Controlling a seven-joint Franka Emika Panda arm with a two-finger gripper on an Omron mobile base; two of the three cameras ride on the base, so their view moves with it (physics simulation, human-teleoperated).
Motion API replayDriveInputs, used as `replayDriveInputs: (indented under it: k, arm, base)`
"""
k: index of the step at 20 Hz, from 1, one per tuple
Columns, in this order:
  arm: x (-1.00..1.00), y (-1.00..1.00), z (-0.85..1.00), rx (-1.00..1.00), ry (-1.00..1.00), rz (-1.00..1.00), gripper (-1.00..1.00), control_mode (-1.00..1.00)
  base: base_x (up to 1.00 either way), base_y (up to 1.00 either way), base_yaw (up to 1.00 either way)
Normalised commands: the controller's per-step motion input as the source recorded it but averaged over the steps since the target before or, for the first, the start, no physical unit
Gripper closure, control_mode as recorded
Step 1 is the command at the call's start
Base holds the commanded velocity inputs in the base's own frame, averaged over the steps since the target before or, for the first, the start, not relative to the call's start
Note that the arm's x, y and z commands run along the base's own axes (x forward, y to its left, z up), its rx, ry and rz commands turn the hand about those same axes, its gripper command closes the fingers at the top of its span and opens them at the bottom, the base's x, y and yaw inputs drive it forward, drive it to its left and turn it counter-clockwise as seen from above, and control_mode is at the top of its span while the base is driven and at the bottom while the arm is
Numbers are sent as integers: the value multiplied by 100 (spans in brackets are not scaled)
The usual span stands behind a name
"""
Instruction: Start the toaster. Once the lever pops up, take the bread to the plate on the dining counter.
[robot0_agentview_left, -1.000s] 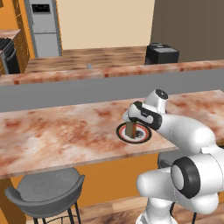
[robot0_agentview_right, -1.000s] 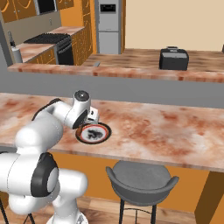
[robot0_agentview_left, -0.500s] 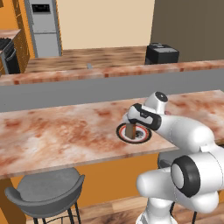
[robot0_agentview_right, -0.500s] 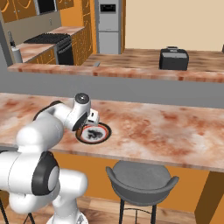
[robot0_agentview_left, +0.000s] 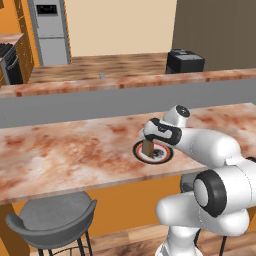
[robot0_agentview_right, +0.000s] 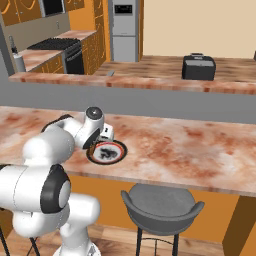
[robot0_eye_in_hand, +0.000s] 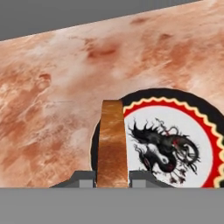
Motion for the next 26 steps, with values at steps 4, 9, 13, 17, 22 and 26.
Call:
replayDriveInputs:
  k: [4,9,13,17,22,26]
  arm:
    - [23,5,-3,0,0,0,100,-100]
    - [20,4,-16,0,0,0,100,-100]
    - [16,0,-19,0,0,0,100,-100]
    - [5,0,-18,0,0,0,100,-100]
    - [1,0,-8,0,0,0,100,-100]
    - [-2,0,0,0,0,0,100,-100]
  base:
    - [0,0,0]
    - [0,0,0]
    - [0,0,0]
    - [0,0,0]
    - [0,0,0]
    - [0,0,0]
